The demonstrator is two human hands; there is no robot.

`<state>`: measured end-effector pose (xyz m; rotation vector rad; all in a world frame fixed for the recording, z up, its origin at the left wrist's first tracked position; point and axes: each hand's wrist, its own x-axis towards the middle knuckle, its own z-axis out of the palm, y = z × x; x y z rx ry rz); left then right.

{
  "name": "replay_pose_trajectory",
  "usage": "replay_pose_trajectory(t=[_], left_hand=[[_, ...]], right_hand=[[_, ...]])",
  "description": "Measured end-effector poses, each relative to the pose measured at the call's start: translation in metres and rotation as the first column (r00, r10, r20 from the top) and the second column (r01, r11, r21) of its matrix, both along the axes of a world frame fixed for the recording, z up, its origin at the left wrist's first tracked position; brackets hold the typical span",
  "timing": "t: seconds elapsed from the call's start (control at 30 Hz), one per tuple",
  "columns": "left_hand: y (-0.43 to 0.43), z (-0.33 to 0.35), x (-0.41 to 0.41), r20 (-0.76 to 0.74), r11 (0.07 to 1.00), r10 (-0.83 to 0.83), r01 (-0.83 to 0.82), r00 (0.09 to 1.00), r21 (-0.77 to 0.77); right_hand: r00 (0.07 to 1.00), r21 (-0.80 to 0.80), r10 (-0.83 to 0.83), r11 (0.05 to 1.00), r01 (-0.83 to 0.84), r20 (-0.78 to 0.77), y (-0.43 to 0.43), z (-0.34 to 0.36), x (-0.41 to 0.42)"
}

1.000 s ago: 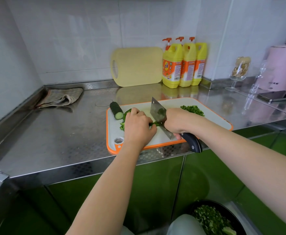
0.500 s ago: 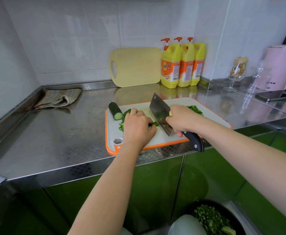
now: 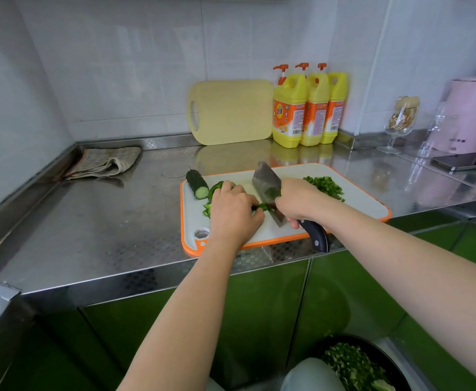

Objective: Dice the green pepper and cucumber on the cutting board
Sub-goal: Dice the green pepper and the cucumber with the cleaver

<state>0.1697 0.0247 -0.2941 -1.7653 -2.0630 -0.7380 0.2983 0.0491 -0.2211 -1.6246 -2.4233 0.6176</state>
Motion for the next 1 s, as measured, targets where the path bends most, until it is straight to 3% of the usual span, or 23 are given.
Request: replay_pose_trajectory(t=[0.23,0.47,0.63,0.8,1.0], left_hand=[[0.003,0.0,-0.001,0.025,1.0,-0.003,0.003,1.0,-0.012],[0.003,-0.001,-0.001,0.018,1.0,0.0,0.0,1.0,0.005],[0.004,-0.003,-0.003,-0.004,1.0,0.0,0.0,1.0,0.019],[0.003,-0.003,-0.002,-0.028,0.999,0.023,-0.022,0.999,0.028],[0.003,-0.004,-0.003,-0.056,0.992,0.125,-0.124,0.991,0.016]], right_hand=[[0.999,-0.011,0.008,1.0,-0.008,0.043,0.001,0.012,0.011],[0.965,-0.013,0.077,0.997,-0.076,0.252,-0.012,0.01,-0.003],[0.984,0.017,0.093,0.995,-0.096,0.151,-0.01,0.01,-0.009],[0.975,-0.032,0.036,0.999,-0.03,0.217,-0.008,0.004,-0.014],[1.0,0.011,0.001,1.0,0.0,-0.031,-0.003,-0.001,0.009]])
